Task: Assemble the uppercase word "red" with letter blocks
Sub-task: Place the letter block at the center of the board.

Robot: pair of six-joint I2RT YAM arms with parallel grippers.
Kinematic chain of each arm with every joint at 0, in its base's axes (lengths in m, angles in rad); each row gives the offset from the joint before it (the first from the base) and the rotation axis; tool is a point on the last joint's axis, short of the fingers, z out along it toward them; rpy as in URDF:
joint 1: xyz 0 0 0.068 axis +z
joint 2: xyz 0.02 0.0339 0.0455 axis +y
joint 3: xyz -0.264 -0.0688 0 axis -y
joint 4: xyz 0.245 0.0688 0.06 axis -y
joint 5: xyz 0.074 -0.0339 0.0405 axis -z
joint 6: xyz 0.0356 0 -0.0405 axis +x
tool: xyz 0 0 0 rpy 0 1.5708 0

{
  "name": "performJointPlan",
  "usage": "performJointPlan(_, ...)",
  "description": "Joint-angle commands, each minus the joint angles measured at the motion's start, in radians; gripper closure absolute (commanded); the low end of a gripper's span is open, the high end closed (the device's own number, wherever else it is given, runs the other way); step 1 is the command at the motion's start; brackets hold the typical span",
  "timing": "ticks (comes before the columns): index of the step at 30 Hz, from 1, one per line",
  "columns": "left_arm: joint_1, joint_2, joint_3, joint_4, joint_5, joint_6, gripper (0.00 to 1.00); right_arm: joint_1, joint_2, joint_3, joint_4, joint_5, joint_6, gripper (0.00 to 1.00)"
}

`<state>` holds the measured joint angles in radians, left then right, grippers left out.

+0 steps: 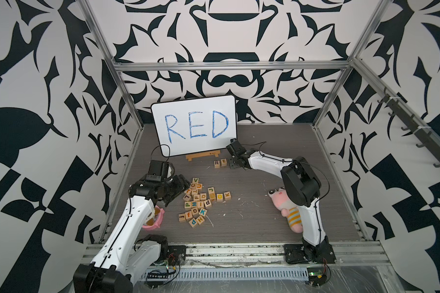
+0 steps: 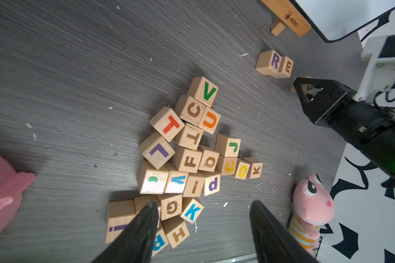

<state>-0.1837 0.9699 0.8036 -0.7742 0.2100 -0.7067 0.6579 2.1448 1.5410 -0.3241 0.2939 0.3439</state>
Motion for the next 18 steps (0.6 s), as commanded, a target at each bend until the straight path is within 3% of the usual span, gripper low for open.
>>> performJointPlan(1,0.0,0.006,-0.014,0.004,0.017,0.012,0.32,0.004,-0.014,0.044,0.013,0.042,0.029,0.8)
performJointPlan(18,0.0,0.024,-0.009,0.001,0.019,0.013,0.31,0.003,0.063,0.081,0.063,-0.03,0.096,0.74)
